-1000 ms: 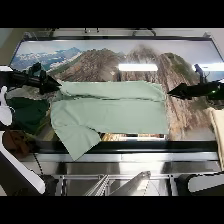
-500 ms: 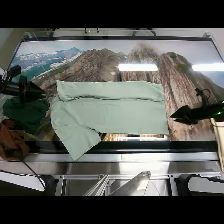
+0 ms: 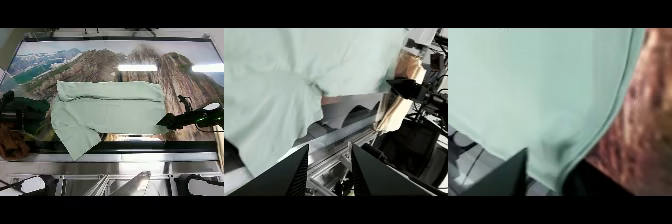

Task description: Fold the shirts.

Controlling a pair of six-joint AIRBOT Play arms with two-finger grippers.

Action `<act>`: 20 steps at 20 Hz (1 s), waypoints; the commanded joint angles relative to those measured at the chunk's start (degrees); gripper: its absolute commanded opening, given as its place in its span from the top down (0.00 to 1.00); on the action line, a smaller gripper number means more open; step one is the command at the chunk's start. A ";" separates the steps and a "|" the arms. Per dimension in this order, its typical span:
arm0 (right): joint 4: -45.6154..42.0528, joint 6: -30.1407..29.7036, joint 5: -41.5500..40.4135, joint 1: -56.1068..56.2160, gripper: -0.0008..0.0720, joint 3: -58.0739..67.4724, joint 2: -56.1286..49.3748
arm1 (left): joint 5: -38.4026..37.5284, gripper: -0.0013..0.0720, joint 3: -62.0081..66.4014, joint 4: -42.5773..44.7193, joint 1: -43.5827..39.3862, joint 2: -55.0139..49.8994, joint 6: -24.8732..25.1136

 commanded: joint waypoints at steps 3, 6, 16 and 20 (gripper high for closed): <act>0.63 -1.20 -3.91 2.16 0.96 -0.44 -0.28 | 8.35 0.60 -14.43 9.90 0.98 10.32 -0.83; 0.63 -1.25 -4.48 2.21 0.96 -0.44 -0.28 | 12.37 0.58 -20.63 10.73 -1.49 12.48 -0.90; 0.83 -1.64 -3.28 2.23 0.96 -0.44 -0.28 | 22.51 0.58 -25.53 10.21 -11.43 -0.26 -0.90; 0.85 -1.62 -2.25 2.25 0.96 -0.44 -0.28 | 26.77 0.60 -23.78 5.31 -12.90 -2.36 2.34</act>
